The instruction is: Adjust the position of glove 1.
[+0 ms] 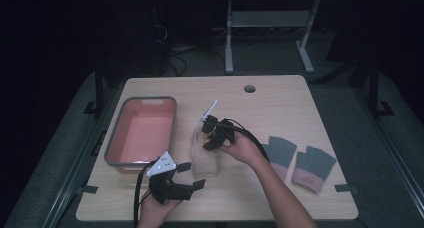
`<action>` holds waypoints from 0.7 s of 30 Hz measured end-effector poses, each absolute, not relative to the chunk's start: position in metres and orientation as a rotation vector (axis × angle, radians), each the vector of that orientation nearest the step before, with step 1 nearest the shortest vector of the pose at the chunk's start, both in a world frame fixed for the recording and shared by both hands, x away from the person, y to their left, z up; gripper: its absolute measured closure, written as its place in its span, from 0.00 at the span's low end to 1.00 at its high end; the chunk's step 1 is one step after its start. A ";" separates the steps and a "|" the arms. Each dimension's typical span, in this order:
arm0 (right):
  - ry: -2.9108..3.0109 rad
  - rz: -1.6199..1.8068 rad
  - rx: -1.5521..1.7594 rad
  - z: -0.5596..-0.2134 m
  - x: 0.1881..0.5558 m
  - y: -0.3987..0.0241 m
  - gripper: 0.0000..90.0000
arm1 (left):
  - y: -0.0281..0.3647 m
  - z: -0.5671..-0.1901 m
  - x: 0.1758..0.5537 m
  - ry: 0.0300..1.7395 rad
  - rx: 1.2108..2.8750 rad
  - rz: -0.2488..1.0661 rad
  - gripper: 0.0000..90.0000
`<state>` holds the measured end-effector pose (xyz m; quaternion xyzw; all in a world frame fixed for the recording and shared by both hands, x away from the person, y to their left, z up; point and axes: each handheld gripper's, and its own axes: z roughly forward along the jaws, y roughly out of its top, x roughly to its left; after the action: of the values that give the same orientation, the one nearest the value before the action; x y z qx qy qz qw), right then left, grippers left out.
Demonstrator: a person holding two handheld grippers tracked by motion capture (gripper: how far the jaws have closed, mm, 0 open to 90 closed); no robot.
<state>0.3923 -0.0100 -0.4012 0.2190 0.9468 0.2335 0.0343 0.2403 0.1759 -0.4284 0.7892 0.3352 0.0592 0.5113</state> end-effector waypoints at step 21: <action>2.861 0.900 0.921 -0.406 0.374 -0.048 0.37 | 0.166 -0.429 0.252 0.978 1.888 0.121 0.23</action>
<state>0.3742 -0.0481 -0.4058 0.2936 0.9119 0.2867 0.0020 0.2515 0.1661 -0.4289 0.7755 0.4017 0.0497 0.4845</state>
